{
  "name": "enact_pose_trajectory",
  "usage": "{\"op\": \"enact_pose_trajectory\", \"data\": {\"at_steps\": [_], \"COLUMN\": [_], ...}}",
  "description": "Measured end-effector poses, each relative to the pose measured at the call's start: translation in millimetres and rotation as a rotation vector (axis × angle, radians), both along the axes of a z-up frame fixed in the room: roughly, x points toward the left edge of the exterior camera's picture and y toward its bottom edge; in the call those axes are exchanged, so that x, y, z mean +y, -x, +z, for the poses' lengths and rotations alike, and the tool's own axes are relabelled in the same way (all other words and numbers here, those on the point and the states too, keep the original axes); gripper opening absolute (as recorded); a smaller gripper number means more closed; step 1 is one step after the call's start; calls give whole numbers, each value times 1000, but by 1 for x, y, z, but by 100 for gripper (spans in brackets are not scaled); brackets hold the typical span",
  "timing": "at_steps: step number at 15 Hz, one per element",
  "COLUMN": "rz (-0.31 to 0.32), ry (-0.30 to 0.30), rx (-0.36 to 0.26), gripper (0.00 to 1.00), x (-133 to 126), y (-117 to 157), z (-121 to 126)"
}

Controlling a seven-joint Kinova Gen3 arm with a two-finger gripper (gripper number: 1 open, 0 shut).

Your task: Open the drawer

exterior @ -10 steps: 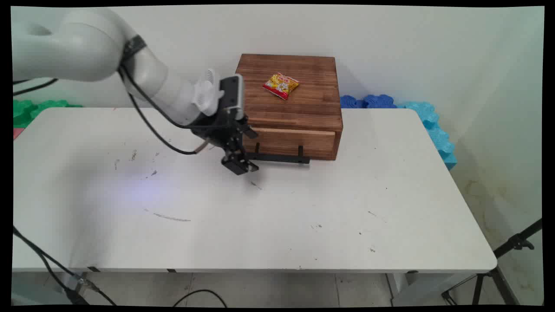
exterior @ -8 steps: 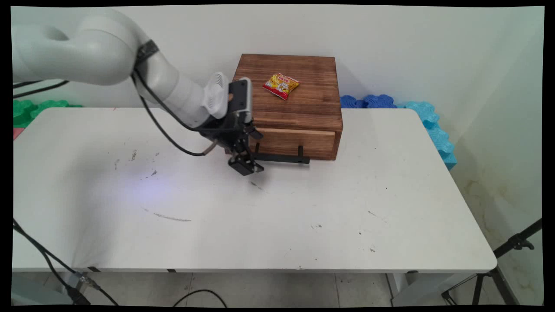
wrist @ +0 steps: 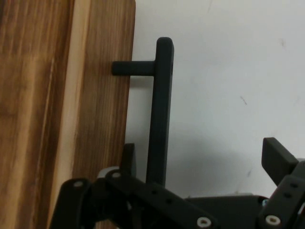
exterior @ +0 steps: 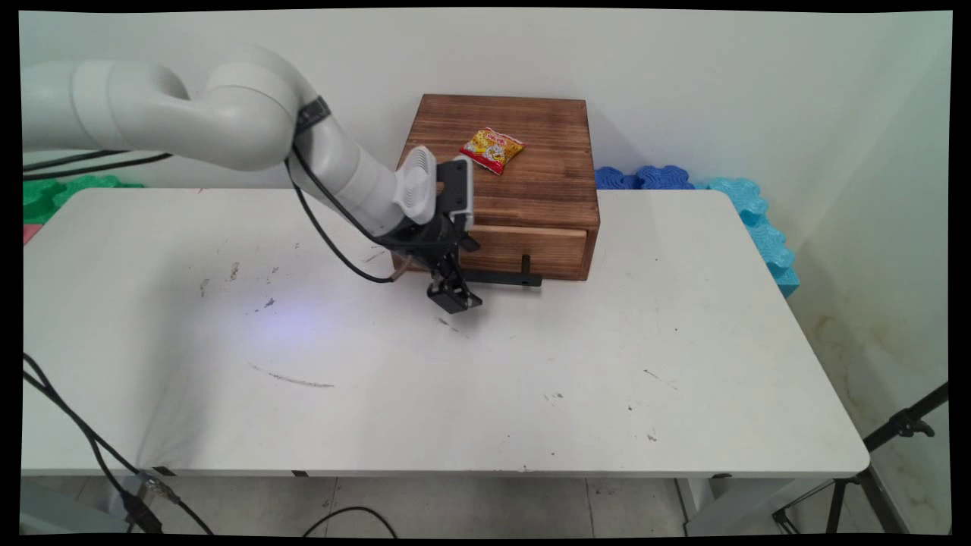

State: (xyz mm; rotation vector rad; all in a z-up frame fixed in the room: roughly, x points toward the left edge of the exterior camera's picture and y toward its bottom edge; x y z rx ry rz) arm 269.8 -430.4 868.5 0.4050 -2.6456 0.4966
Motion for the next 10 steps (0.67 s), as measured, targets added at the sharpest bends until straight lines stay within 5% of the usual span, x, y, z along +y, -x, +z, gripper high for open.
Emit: {"op": "enact_pose_trajectory", "data": {"at_steps": [10], "rz": [0], "ry": [-2], "rx": [-22], "gripper": [100], "x": [-14], "y": [15], "z": [-24]}}
